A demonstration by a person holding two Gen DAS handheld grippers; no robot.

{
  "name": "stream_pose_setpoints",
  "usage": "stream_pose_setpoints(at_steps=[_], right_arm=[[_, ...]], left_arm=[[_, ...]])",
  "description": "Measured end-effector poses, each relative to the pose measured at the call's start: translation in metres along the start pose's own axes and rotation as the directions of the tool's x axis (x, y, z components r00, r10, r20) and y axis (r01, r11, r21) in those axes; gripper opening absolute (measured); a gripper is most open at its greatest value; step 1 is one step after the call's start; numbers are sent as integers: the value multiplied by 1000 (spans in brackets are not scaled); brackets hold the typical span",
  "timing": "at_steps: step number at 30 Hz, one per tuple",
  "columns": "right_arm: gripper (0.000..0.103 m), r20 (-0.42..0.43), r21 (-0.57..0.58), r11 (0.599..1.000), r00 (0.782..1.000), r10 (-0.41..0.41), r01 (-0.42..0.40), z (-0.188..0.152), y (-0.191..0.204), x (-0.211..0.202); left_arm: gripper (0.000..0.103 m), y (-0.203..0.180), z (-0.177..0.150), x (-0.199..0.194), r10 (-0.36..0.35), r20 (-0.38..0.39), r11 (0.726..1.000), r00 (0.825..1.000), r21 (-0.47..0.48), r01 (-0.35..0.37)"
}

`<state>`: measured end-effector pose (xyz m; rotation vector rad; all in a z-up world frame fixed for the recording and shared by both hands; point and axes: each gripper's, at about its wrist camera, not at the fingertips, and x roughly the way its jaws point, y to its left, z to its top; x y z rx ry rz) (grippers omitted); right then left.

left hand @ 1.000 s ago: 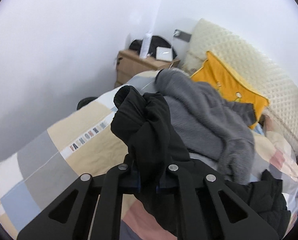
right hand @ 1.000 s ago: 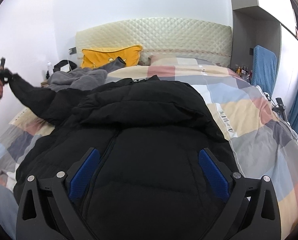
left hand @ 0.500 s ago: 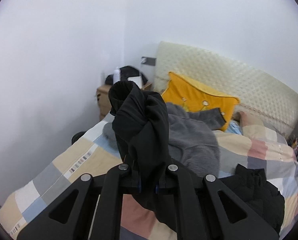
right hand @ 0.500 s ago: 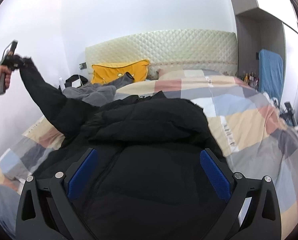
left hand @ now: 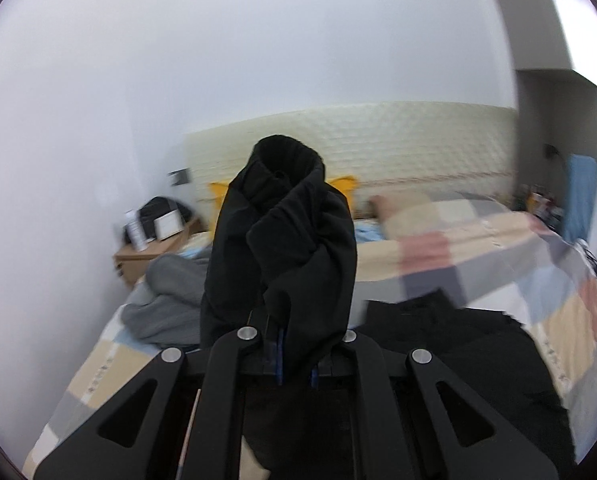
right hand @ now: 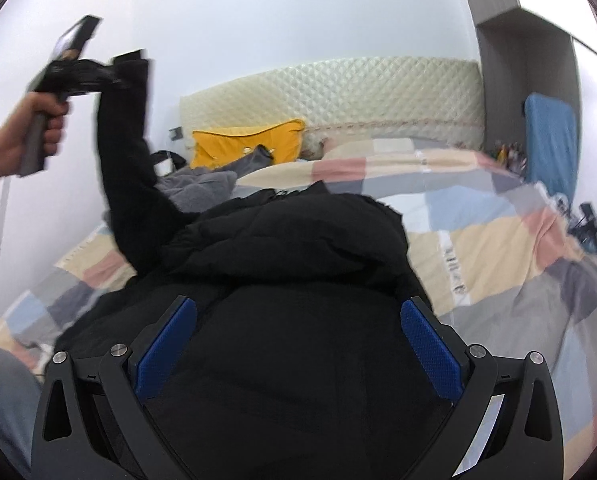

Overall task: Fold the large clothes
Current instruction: 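Lift the held sleeve up with the left gripper, then lay the sleeve across the jacket body and open the left gripper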

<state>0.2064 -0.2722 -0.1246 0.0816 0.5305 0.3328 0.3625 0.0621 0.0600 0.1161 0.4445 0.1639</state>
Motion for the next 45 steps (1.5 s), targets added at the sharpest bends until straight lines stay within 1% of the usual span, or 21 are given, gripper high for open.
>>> stream_pose_setpoints(at_steps=[1, 4, 7, 11, 12, 14, 16, 17, 20, 22, 24, 26, 30, 32, 33, 36, 38, 40, 41, 43, 45], right_arm=[[103, 5, 10, 1000, 1000, 9, -9, 0, -4, -4], [103, 28, 42, 999, 1000, 6, -7, 2, -15, -19], [103, 63, 69, 998, 998, -8, 4, 1, -24, -33], [103, 77, 103, 994, 996, -45, 37, 1, -36, -40], [103, 81, 110, 993, 995, -51, 42, 1, -39, -42], [103, 87, 121, 991, 994, -68, 57, 1, -45, -43], [103, 94, 99, 990, 990, -106, 96, 0, -46, -45], [103, 95, 82, 990, 987, -126, 118, 0, -45, -44], [103, 92, 53, 989, 986, -140, 136, -1, -41, -39], [103, 88, 43, 989, 986, -142, 139, -2, -41, -34], [103, 86, 40, 990, 987, -139, 136, -1, -39, -29], [102, 90, 32, 991, 987, -133, 131, -1, -39, -27], [103, 80, 32, 989, 986, -148, 146, -3, -44, -22], [103, 69, 26, 985, 983, -170, 168, -3, -46, -18], [103, 64, 21, 984, 981, -181, 180, -3, -46, -16], [103, 51, 12, 980, 979, -199, 199, -3, -47, -8], [103, 41, 14, 981, 980, -195, 194, -3, -48, -3], [103, 36, 13, 981, 980, -193, 193, -2, -45, 0], [103, 32, 8, 980, 980, -197, 197, -3, -44, 2], [103, 23, -2, 978, 977, -210, 210, -4, -42, 5], [103, 15, -13, 976, 976, -219, 219, -5, -40, 7]], left_arm=[[9, -13, 0, -2, -19, 6, 1000, 1000, 5, 19], [9, -59, 1, -7, -117, 55, 993, 992, 10, 116], [9, -106, 1, 2, -181, 23, 984, 983, 5, 180], [9, -171, -13, 19, -217, -45, 973, 975, 68, 219], [9, -185, -19, 24, -234, -54, 968, 971, 75, 238], [9, -203, -29, 26, -271, -48, 959, 961, 71, 274], [9, -215, -38, 30, -302, -50, 951, 952, 56, 305], [9, -223, -44, 34, -314, -65, 947, 947, 51, 318], [9, -245, -63, 53, -346, -128, 932, 930, 68, 356], [9, -261, -80, 63, -382, -154, 916, 911, 67, 395], [9, -275, -98, 78, -411, -197, 903, 890, 45, 427], [9, -290, -115, 92, -419, -229, 899, 879, 30, 437], [9, -322, -147, 119, -393, -312, 905, 865, 35, 424], [9, -326, -155, 125, -391, -317, 905, 864, 40, 424], [9, -328, -157, 130, -398, -330, 901, 856, 32, 432], [9, -320, -154, 138, -439, -369, 880, 819, 7, 475], [12, -316, -151, 137, -456, -376, 869, 807, 9, 495], [14, -311, -149, 131, -458, -361, 867, 812, 19, 498], [15, -307, -147, 127, -469, -348, 864, 812, 8, 503], [21, -296, -145, 122, -488, -325, 862, 810, -38, 505], [24, -287, -142, 115, -503, -308, 859, 808, -73, 507]])
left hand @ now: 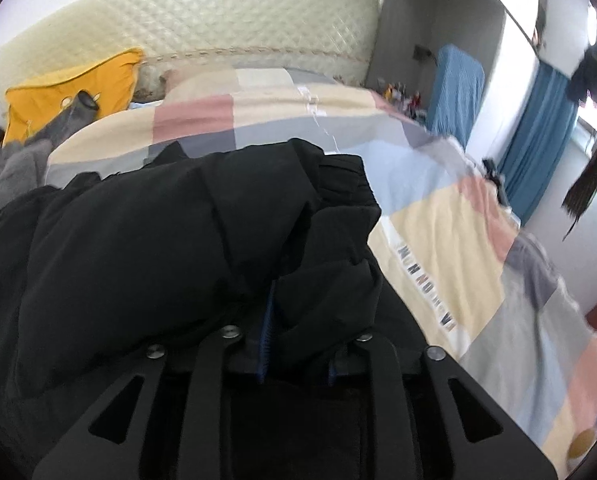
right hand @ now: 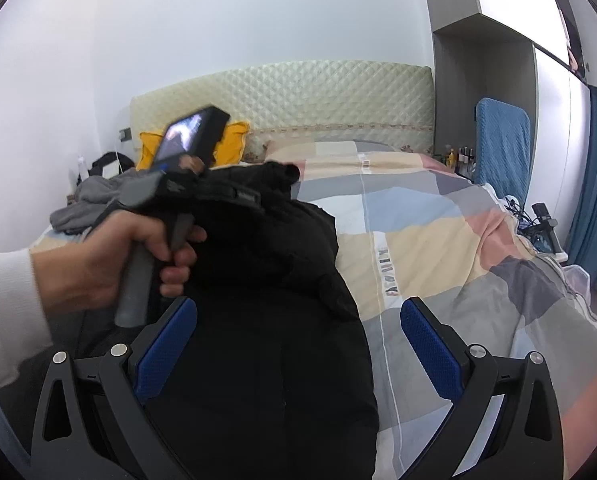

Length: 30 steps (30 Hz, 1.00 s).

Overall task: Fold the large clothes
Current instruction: 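Lay the sleeve across the jacket body and open the left gripper, then grasp the jacket hem with the right gripper and lift it toward the collar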

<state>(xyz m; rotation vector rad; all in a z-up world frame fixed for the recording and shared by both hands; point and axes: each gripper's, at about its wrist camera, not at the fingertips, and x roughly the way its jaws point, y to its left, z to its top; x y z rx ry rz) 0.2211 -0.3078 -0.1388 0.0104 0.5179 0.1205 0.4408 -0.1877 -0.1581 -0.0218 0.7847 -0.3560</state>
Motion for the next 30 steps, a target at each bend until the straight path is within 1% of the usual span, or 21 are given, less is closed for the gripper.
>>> stream_pose_setpoints(at_steps=[2, 3, 4, 5, 6, 7, 8, 12, 16, 20, 23, 25, 30], right_arm=[[102, -6, -7, 1000, 1000, -8, 8, -1, 2, 1], [103, -8, -8, 1000, 1000, -9, 9, -1, 2, 2], [103, -9, -8, 1000, 1000, -10, 10, 0, 3, 2], [103, -10, -10, 1000, 1000, -12, 12, 0, 4, 3], [103, -11, -15, 1000, 1000, -14, 14, 0, 6, 3], [103, -12, -23, 1000, 1000, -17, 16, 0, 7, 4], [103, -13, -33, 999, 1000, -19, 18, -1, 9, 5], [103, -32, -57, 998, 999, -13, 12, -3, 17, 10], [103, -35, -50, 998, 999, 22, -23, -2, 22, 10], [103, -49, -54, 997, 997, 51, -54, 0, 31, 14], [103, -56, -76, 994, 996, 70, -74, 2, 42, 17], [102, -68, -76, 993, 994, 85, -91, 4, 47, 23], [102, -98, -94, 986, 987, 125, -135, 19, 61, 52]], left_arm=[[30, 0, -1, -11, -9, 24, 1000, 1000, 6, 9], [44, -1, -2, -18, -6, 41, 1000, 999, 19, 5], [76, -2, -2, -22, -8, 50, 999, 999, 32, 6], [95, -5, -4, -30, -12, 64, 999, 998, 50, 9], [103, -7, -6, -39, -7, 100, 998, 995, 63, 0], [103, -8, -9, -49, -16, 130, 996, 991, 84, 5], [103, -7, -11, -59, -38, 144, 995, 989, 96, 24], [103, 14, -16, -79, -41, 125, 998, 991, 57, 35], [103, 50, -25, -106, 16, 120, 1000, 993, 23, -19], [103, 101, -48, -137, 72, 111, 997, 991, -35, -69], [103, 143, -69, -156, 150, 102, 987, 983, -71, -143], [103, 171, -84, -163, 199, 75, 976, 977, -107, -191], [103, 225, -118, -154, 305, -2, 942, 952, -146, -302]])
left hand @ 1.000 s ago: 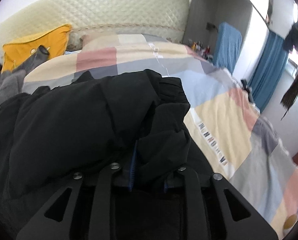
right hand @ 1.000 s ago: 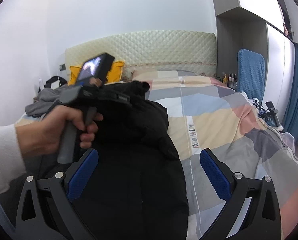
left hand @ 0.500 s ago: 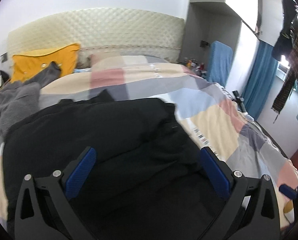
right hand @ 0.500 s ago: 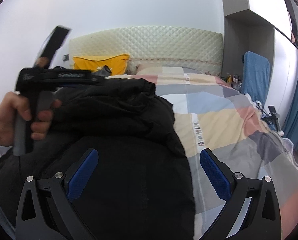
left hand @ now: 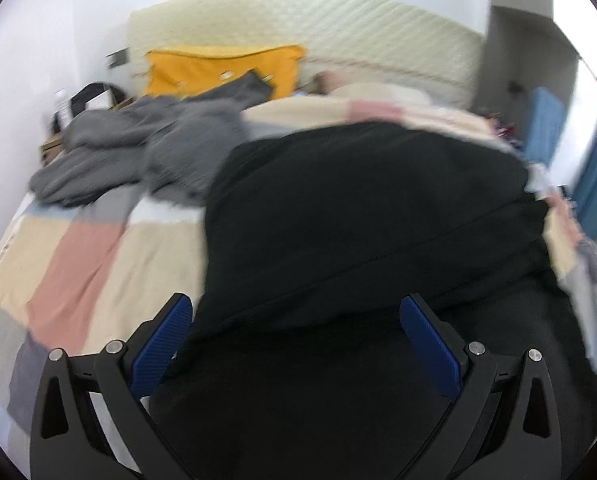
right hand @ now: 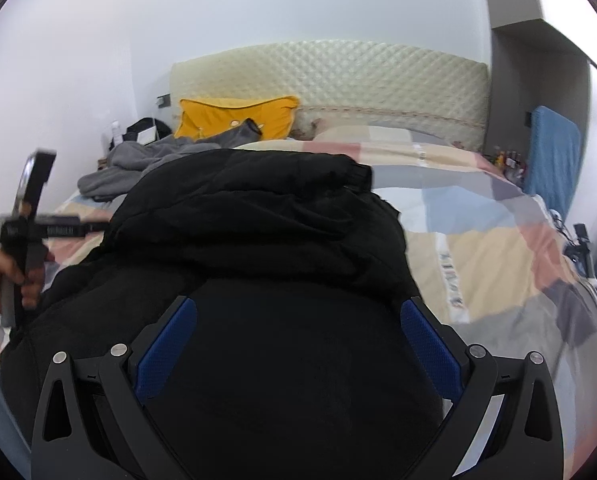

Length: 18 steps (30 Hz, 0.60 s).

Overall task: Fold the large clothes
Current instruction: 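Grasp the jacket hem with the right gripper and lift it toward the collar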

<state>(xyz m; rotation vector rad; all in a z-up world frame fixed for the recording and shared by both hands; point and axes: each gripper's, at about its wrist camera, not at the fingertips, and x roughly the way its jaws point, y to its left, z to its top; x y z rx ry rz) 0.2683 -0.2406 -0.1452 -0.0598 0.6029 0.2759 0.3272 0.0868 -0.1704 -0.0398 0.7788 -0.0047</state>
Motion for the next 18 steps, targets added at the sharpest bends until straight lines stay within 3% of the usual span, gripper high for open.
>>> stream_pose_setpoints(at_steps=[7, 11, 13, 15, 18], right_arm=[[102, 1, 51, 998, 1000, 19, -19, 40, -18, 67], [102, 10, 75, 997, 1000, -15, 15, 49, -37, 112], [102, -9, 135, 991, 1000, 2, -1, 49, -52, 132], [100, -15, 182, 983, 1000, 13, -10, 48, -64, 146], [96, -29, 183, 983, 1000, -7, 12, 48, -71, 158]], left_arm=[[103, 29, -19, 47, 55, -133, 996, 990, -64, -64], [103, 23, -22, 63, 110, -222, 993, 969, -26, -119], [103, 22, -24, 63, 109, -204, 993, 973, -18, -115], [103, 22, -25, 66, 152, -179, 987, 972, -17, -157], [103, 30, -28, 76, 162, -176, 981, 971, -78, -178]])
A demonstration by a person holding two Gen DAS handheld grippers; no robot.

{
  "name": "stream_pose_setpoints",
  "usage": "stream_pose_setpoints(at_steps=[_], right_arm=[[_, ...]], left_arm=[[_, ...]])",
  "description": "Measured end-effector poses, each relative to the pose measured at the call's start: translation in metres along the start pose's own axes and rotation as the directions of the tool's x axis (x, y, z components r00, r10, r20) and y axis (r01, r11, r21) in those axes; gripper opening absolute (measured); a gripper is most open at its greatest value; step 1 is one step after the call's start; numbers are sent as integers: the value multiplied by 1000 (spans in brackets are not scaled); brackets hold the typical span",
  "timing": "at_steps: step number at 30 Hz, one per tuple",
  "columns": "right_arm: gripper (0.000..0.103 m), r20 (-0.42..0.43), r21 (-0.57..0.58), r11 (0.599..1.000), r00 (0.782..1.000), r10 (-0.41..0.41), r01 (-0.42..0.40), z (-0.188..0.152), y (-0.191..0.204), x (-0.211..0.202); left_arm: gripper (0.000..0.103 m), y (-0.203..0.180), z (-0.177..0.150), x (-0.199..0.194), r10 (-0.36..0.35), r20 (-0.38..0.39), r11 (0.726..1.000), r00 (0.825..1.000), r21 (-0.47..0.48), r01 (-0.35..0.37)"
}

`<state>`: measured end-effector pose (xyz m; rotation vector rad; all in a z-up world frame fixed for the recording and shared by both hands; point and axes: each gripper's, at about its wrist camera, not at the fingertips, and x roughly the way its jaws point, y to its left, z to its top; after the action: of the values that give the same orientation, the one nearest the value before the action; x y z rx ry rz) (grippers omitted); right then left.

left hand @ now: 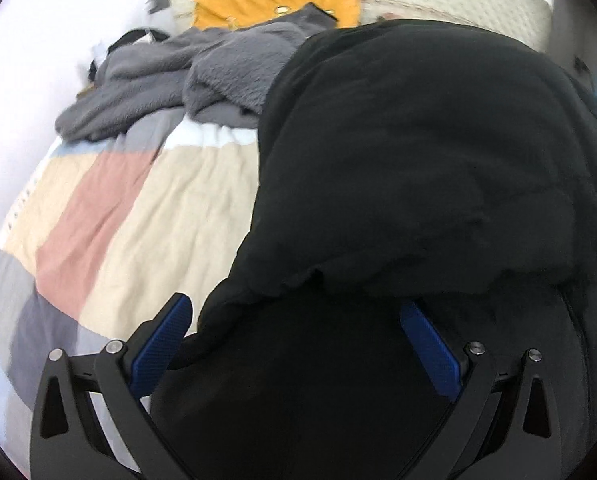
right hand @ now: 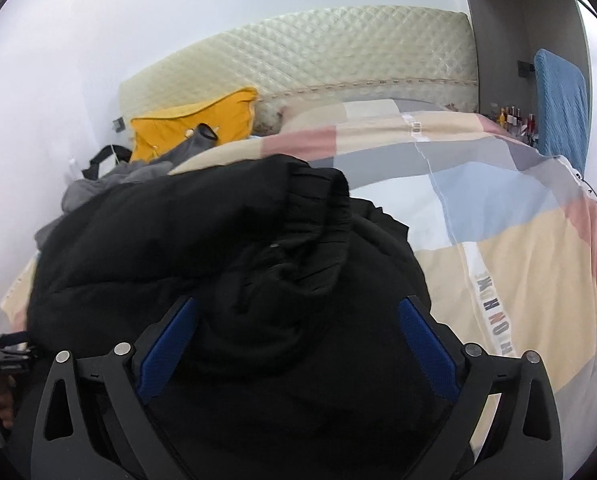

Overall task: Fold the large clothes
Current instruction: 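Grasp the jacket hem with the right gripper and lift it toward the collar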

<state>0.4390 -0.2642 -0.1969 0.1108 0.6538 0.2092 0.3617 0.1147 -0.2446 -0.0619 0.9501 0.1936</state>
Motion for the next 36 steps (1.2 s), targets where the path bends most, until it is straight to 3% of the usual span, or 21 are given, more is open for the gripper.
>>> stream_pose_setpoints(at_steps=[5, 7, 10, 12, 15, 24, 29, 33, 36], right_arm=[[72, 15, 76, 993, 996, 90, -91, 7, -8, 8], [49, 15, 65, 991, 993, 116, -117, 9, -2, 10], [25, 0, 33, 990, 991, 134, -134, 8, 11, 12], [18, 13, 11, 990, 990, 143, -143, 11, 20, 5], [15, 52, -36, 989, 988, 148, -146, 16, 36, -14], [13, 171, -34, 995, 981, 94, -90, 29, 47, -70], [13, 98, -18, 1000, 995, 22, -20, 16, 31, -52], [13, -22, 37, 999, 1000, -20, 21, 3, 16, -14], [15, -28, -16, 998, 998, -53, 52, -8, 16, 1]], left_arm=[[103, 8, 7, 12, -10, 17, 996, 1000, -83, 12], [103, 14, 10, 13, 16, 34, 992, 999, -124, -12], [103, 23, 13, 11, 5, 60, 984, 998, -177, 6], [103, 29, 14, 7, 15, 92, 980, 996, -198, 4], [103, 33, 17, 0, 52, 131, 977, 990, -211, -23], [103, 41, 16, -5, 41, 157, 969, 987, -246, -1], [103, 36, 16, -10, 36, 184, 973, 982, -230, 7], [103, 31, 16, -10, 28, 187, 978, 982, -208, 11], [103, 30, 16, -6, 21, 181, 979, 983, -202, 16]])
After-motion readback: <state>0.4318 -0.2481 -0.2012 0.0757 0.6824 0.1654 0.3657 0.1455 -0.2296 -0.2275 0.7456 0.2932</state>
